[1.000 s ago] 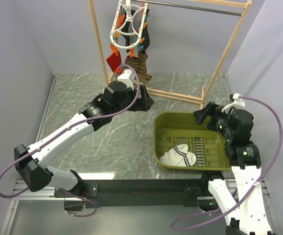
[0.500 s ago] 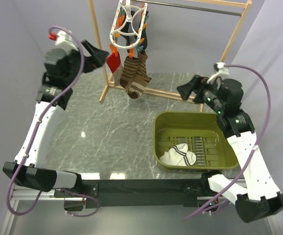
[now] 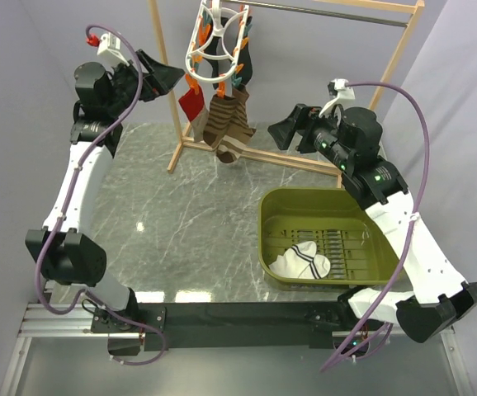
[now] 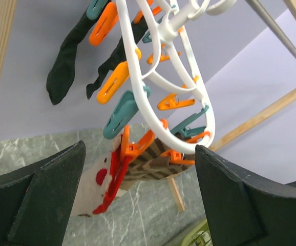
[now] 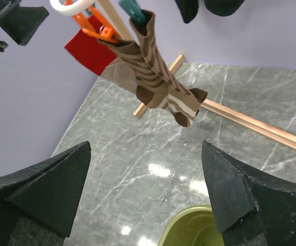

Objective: Clip the socks to the hanger
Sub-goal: Rotate the hanger at the clothesline.

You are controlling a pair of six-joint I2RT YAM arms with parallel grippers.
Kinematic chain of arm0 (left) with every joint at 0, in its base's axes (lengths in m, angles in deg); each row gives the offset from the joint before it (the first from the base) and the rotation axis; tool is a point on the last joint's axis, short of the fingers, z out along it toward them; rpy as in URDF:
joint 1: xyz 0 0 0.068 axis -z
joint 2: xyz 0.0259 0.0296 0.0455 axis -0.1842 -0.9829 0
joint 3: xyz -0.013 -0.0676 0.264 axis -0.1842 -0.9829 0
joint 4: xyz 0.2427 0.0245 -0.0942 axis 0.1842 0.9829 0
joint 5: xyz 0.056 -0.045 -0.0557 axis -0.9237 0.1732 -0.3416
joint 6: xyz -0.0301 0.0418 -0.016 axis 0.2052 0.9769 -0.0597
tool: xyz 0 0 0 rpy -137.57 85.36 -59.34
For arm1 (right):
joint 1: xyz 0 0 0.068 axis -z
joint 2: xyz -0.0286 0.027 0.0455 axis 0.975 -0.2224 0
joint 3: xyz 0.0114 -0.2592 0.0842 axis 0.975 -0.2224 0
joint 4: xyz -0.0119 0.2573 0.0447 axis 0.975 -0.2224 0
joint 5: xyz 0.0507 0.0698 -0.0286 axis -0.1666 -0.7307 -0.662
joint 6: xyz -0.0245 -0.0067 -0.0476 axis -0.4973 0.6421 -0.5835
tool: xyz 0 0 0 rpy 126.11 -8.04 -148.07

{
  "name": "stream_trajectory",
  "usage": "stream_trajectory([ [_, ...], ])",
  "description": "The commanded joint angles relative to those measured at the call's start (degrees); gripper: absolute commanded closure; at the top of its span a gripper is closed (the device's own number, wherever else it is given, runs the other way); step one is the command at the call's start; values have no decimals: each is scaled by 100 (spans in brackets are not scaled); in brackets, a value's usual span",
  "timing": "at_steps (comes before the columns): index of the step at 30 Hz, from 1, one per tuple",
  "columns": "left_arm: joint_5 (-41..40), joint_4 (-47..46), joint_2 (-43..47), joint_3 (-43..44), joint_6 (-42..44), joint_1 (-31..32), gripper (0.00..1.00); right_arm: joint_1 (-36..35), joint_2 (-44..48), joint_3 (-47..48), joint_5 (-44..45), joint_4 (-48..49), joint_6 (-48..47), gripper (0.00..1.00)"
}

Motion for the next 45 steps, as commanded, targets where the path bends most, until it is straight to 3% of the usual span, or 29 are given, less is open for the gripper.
stream_trajectory([
  [1, 288, -735, -81, 437, -173, 8, 7, -45, 28, 265, 228, 139, 48, 5],
  [14, -581, -26, -785, 1509, 652, 781, 11, -45, 282, -147, 430, 131, 118, 6],
  [19, -977, 222, -715, 1518, 987, 1088, 11, -54, 476, -359, 623, 61, 83, 5],
  [38, -1239, -130, -1127, 1597, 495, 2055, 8, -54, 784, -675, 623, 104, 162, 6],
  [45, -1609, 291, -1304, 2291, 486, 2249, 8, -54, 722, -535, 702, 131, 144, 6],
])
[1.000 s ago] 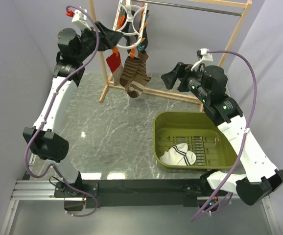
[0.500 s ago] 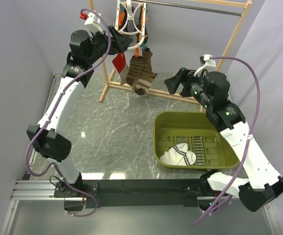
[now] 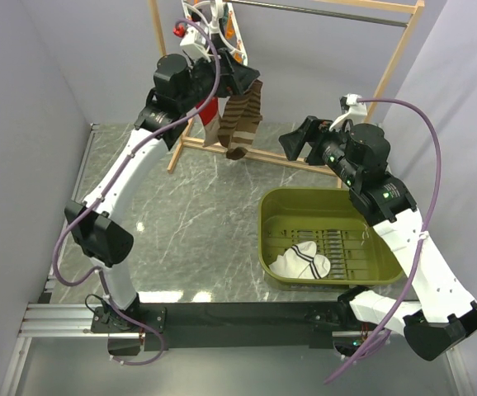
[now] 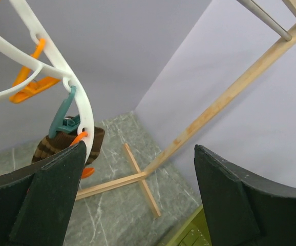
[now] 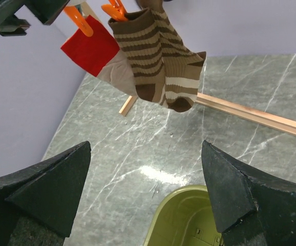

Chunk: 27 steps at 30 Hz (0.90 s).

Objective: Clip the socks to the hanger
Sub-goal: Rotate the hanger at the clothesline.

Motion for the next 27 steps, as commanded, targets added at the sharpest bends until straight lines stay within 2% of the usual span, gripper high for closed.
stream_trajectory([
  [1, -392, 93, 357, 393, -2, -11, 8, -25, 64, 119, 110, 258, 16, 6],
  [6, -744, 435, 1149, 163, 192, -186, 3, -34, 3, 136, 57, 258, 16, 6],
  [10, -779, 682, 1431, -90, -281, -958, 5, -34, -93, 198, -118, 301, -81, 6],
  [13, -640, 621, 1318, -196, -484, -1310, 6, -34, -190, 321, -233, 302, -143, 6],
  [19, -156, 51, 790, -39, -730, -1356, 11, -34, -287, 497, -93, 284, -248, 6],
  [23, -208, 14, 448, 66, -845, -1312, 15, -25, -305, 462, -13, 511, -152, 6],
  [27, -498, 41, 228, 190, -766, -1189, 16, -25, -375, 497, -31, 636, -99, 6],
])
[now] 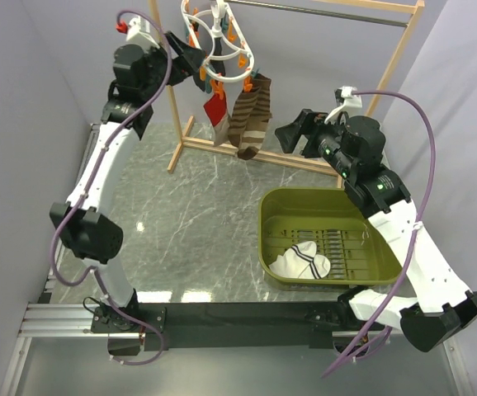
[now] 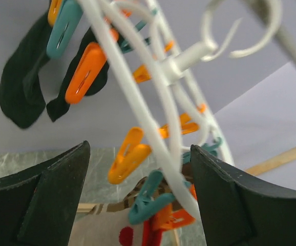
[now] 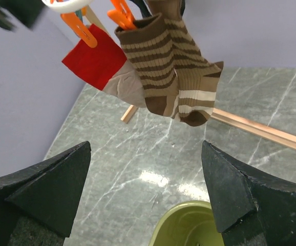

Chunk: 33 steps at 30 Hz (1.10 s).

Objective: Clip the socks to the hanger
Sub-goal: Rotate the hanger at the clothesline.

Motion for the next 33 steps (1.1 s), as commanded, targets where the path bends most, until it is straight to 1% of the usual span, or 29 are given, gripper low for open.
stream_trajectory([
  [1, -77, -287, 13, 257, -69, 138, 16, -25, -67, 302, 50, 397, 28, 6],
  [3, -120, -366, -40, 319, -51, 208, 19, -25, -119, 355, 85, 415, 2, 6],
  [6, -269, -218, -224, 591, 28, 419, 23, -34, -190, 425, 121, 485, 10, 6],
  [7, -313, -217, -268, 618, 37, 567, 24, -25, -199, 426, 112, 537, 19, 6],
  [8, -566, -261, -260, 557, -7, 647, 26, -34, -242, 408, 112, 668, 63, 6],
  [9, -751, -470, -216, 417, -85, 735, 27, -34, -260, 391, 112, 757, 89, 6],
  [10, -858, -655, -85, 7, -234, 884, 27, -34, -330, 399, 129, 862, 116, 6],
  [11, -1120, -935, -14, -215, -305, 964, 27, -25, -391, 434, 173, 985, 238, 6],
  [13, -1499, -1374, 152, -654, -428, 1183, 27, -25, -619, 714, 252, 995, 405, 6],
  [15, -1832, -1491, 188, -735, -481, 1280, 27, -34, -778, 899, 252, 1082, 642, 6],
  [17, -1904, -1632, 162, -736, -543, 1342, 28, -17, -980, 1058, 191, 1406, 870, 7],
  [21, -1782, -1676, -65, -377, -614, 1377, 29, -34, -1402, 1409, 112, 1847, 1091, 9],
  [24, -1685, -1641, -250, -121, -657, 1395, 30, -34, -1859, 1883, 94, 1883, 1232, 11],
  [28, -1658, -1711, -339, -41, -684, 1457, 30, -34, -2500, 2708, 68, 1637, 1547, 15],
  [33, -1641, -1755, -426, 46, -596, 1483, 30, -25, -2800, 3036, 15, 1549, 1944, 21],
])
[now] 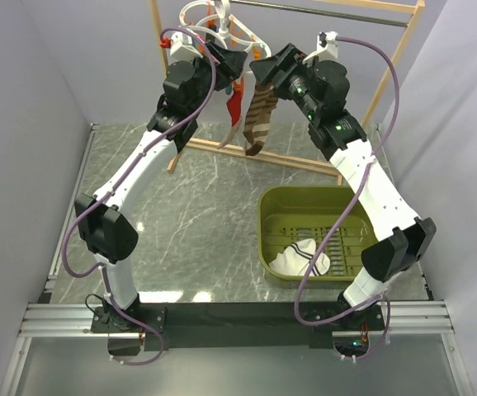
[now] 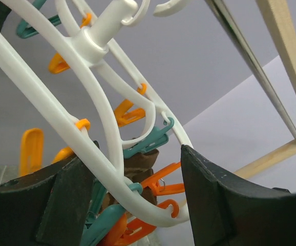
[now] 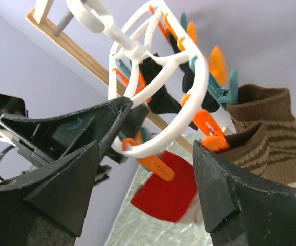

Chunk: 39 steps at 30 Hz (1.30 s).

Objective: Clip the socks to the hanger
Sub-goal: Rotate the hanger at the clothesline.

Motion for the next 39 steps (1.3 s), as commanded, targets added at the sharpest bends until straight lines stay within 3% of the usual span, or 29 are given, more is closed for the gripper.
stream_trajectory([
  [1, 18, -365, -77, 385, 33, 36, 30, -25, -35, 356, 15, 85, 440, 21],
  [4, 62, -400, -121, 430, 95, 36, 30, -25, 0, 252, 33, 223, 546, 25],
  [7, 27, -505, -95, 377, 113, 36, 30, -25, -131, 381, 120, 172, 581, 40],
  [13, -17, -497, 28, 272, 315, 36, 30, -34, -712, 1338, 112, -530, 459, 48],
  [18, -78, -515, 151, 175, 446, 36, 30, -25, -923, 1726, 156, -979, 450, 48],
  [26, -78, -479, 81, 271, 508, 36, 31, -25, -589, 1525, 507, -1375, 212, 47],
  [39, 115, -646, 37, 228, 429, 36, 34, -25, -817, 1534, 481, -1252, 291, 48],
])
